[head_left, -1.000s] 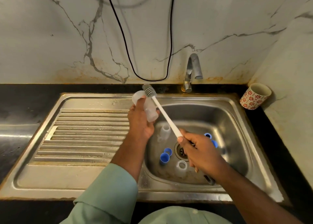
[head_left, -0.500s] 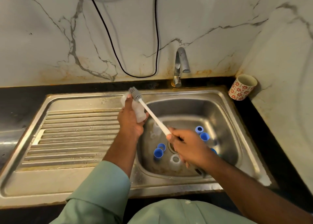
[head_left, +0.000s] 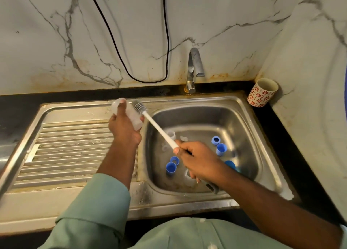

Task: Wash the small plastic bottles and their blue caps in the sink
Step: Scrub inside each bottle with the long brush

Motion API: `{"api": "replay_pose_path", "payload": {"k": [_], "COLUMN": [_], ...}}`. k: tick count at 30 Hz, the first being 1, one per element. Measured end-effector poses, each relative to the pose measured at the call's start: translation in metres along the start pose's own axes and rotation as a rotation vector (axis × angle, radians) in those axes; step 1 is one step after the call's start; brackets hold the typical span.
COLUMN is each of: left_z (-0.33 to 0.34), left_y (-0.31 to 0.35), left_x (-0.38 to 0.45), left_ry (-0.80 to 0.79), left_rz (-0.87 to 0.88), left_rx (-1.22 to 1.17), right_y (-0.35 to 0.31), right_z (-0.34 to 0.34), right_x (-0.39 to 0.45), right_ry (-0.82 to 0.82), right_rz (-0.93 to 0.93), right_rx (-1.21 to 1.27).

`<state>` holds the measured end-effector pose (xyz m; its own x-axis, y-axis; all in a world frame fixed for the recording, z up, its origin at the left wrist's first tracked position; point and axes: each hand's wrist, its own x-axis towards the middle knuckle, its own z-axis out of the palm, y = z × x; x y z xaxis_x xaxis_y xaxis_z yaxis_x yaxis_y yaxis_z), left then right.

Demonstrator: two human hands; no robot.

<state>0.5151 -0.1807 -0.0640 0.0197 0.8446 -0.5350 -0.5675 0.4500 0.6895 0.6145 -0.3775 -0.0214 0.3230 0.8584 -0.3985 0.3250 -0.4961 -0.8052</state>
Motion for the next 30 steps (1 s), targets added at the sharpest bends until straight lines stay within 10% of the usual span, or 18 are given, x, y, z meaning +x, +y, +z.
{"api": "replay_pose_path", "payload": {"k": [11,30], "left_z": [-0.007,0.005], "left_y": [-0.010,-0.041], "left_x": [-0.006,-0.031], "left_ry": [-0.274,-0.139], "left_rz": [-0.156,-0.056], "left_rx": [0.156,0.132], "right_y": [0.003,0.022], "right_z": [-0.003,-0.052], "right_x": [-0.008,-0.024], "right_ry": [0.058,-0.021], "right_rz": [0.019,0.028], "right_rx": [0.019,0.016]}}
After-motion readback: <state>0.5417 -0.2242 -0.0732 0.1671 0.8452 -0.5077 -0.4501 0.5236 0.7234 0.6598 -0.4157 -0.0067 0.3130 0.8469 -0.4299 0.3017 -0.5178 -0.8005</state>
